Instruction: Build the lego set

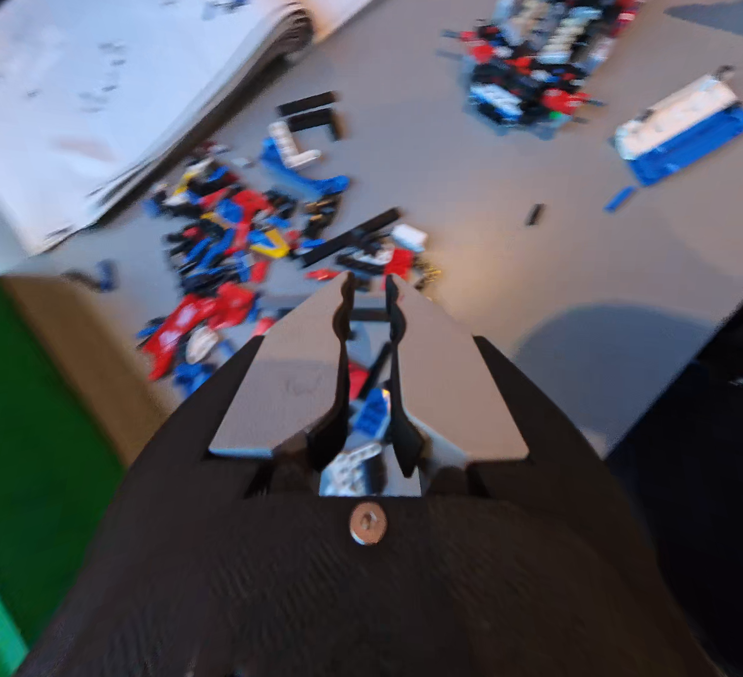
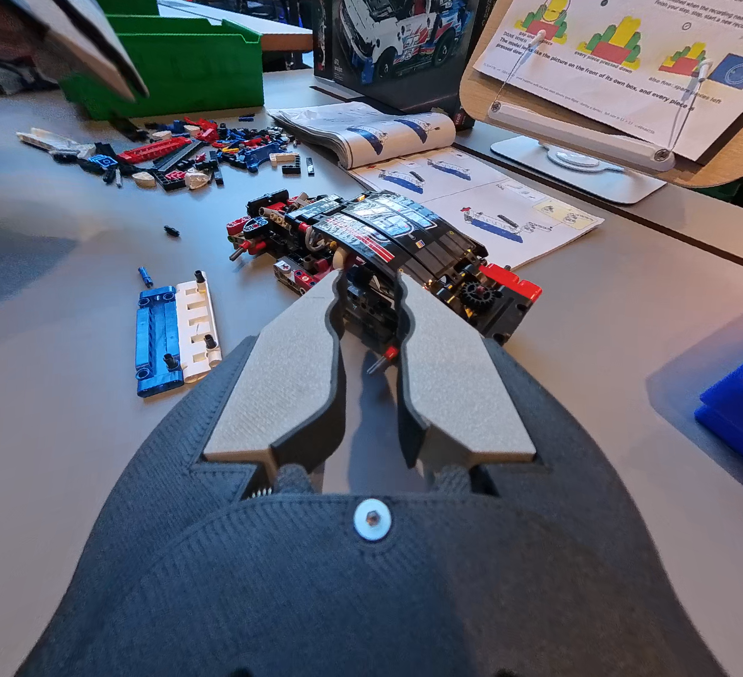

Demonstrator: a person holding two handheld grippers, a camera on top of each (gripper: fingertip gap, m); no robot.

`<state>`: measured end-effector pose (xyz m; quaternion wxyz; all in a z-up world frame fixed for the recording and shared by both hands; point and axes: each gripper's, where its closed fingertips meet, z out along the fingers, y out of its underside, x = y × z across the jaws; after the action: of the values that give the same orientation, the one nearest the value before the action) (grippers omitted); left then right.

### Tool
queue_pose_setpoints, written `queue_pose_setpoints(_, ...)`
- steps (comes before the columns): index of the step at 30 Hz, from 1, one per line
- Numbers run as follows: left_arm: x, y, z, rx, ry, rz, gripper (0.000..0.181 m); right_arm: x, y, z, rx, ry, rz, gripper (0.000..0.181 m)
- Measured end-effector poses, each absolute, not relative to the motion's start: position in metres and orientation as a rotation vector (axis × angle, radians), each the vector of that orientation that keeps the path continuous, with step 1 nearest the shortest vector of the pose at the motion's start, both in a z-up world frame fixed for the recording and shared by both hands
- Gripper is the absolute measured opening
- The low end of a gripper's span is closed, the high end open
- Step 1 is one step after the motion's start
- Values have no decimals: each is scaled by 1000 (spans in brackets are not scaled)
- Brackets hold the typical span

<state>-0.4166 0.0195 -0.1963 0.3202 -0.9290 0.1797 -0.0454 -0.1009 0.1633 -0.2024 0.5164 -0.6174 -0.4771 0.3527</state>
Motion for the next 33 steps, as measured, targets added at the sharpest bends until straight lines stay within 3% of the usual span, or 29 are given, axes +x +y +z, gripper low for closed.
queue_pose_setpoints(8, -505, 47, -193, -2500, 317, -13, 7, -102, 165, -204, -1486, -1153, 815, 20)
queue_pose_setpoints(19, -513, 78, -250, -2740, 552, -74, 0, -102, 167, -205, -1490, -1151, 798, 20)
queue_pose_setpoints(33, -513, 82, -278, -2861, 643, -101, 3, -100, 165, -202, -1482, -1138, 847, 20)
